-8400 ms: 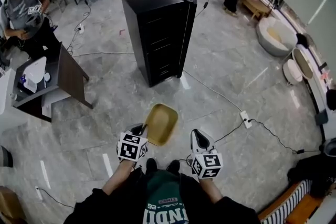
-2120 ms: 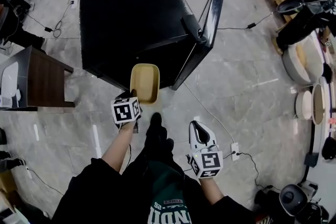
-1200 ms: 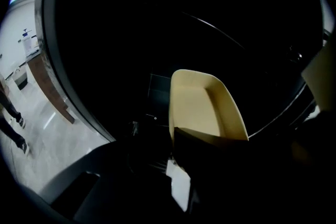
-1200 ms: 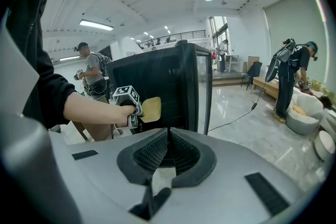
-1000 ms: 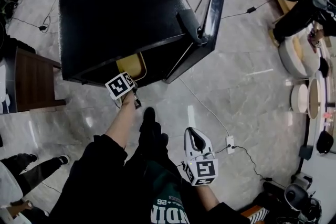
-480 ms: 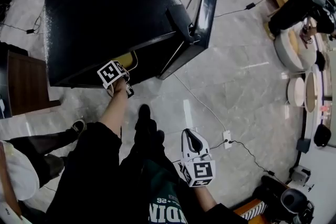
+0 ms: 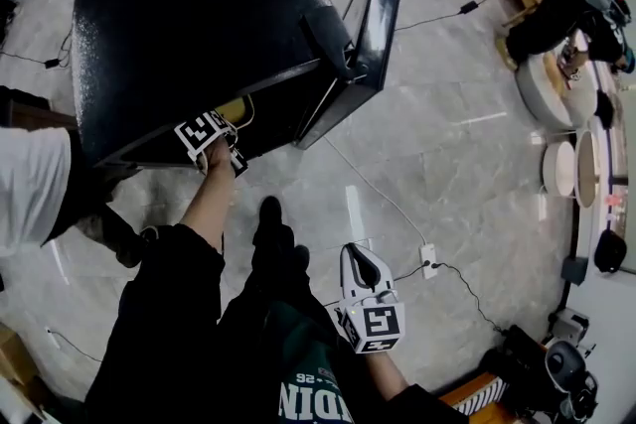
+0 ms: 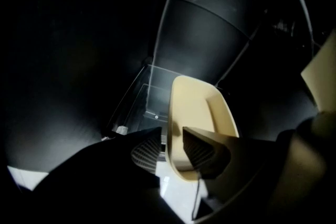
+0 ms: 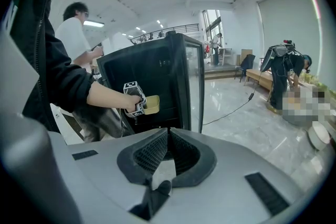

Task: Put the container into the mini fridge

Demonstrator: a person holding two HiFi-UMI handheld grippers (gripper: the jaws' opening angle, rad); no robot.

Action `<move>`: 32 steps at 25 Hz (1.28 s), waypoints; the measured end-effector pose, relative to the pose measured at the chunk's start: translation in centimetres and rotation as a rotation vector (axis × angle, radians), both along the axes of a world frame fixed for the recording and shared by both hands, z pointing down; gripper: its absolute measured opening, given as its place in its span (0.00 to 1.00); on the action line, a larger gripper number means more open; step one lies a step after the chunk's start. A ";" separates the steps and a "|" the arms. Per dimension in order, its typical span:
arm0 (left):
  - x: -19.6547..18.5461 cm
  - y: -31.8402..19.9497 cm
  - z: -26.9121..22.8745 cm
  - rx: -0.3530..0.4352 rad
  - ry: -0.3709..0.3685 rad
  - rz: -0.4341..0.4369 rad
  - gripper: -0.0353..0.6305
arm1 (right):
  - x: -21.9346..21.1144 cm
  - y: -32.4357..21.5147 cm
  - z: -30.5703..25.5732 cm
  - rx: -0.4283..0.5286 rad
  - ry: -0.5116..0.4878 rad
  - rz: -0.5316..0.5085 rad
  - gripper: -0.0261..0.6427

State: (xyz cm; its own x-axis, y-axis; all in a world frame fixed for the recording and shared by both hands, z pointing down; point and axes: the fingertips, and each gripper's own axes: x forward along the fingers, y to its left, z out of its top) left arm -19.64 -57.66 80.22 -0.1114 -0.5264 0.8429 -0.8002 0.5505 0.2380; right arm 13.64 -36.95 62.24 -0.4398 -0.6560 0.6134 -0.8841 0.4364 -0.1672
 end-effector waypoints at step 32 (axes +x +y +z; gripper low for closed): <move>7.2 8.9 -13.7 0.295 -0.280 0.405 0.07 | -1.5 3.9 -5.0 0.130 -0.087 -0.117 0.09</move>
